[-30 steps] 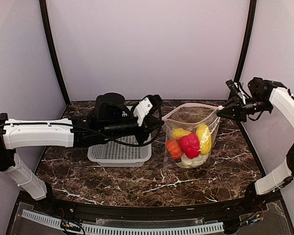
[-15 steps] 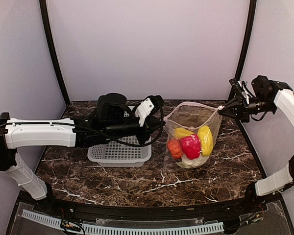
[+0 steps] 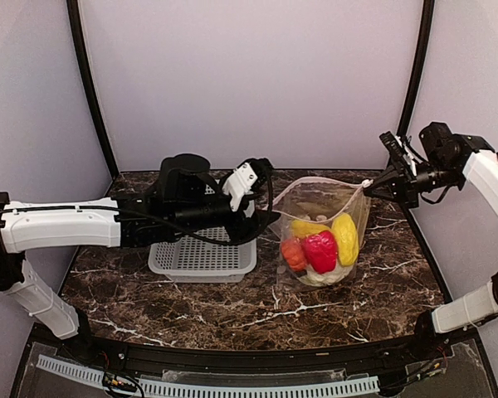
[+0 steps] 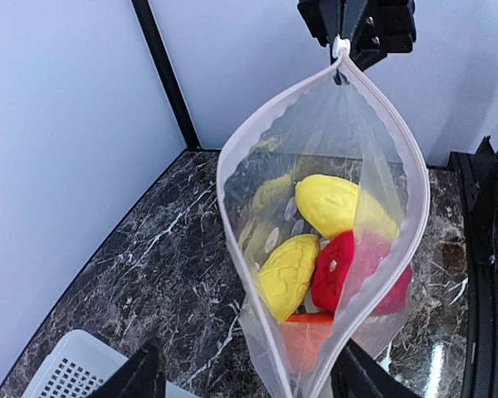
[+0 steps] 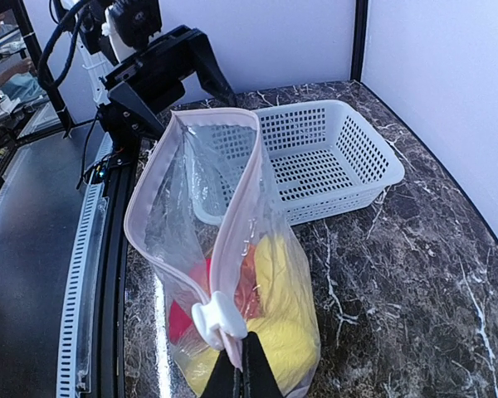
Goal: Place the food in the zip-top bag and seal the zipper
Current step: Hold the zipper food storage bag at the center of the board, then hold the zipper from the zipper food storage bag.
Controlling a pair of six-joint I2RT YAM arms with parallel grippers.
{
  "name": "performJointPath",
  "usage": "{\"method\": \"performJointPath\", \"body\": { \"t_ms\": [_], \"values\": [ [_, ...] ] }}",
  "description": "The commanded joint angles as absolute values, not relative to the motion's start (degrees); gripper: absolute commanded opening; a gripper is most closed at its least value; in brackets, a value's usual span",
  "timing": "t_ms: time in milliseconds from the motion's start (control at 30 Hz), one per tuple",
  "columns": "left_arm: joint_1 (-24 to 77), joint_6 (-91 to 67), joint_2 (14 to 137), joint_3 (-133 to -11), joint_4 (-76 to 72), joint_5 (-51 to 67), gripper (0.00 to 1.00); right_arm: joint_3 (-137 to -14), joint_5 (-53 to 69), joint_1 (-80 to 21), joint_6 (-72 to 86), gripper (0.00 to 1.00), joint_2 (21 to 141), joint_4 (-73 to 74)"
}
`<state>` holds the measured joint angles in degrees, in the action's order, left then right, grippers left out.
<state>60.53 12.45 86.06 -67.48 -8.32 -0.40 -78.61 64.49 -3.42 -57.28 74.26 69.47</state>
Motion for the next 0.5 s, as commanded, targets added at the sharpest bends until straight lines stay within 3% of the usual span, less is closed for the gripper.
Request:
{"method": "performJointPath", "body": {
  "t_ms": [0,467],
  "values": [
    [60.27,15.44,80.0,-72.13,-7.48,-1.01,0.7,-82.57,60.99,-6.57,-50.15,0.0,71.47,65.58],
    [63.5,11.26,103.24,-108.14,5.19,8.23,0.75,-92.59,48.99,-13.17,-37.89,0.0,75.07,65.24]
  ]
}}
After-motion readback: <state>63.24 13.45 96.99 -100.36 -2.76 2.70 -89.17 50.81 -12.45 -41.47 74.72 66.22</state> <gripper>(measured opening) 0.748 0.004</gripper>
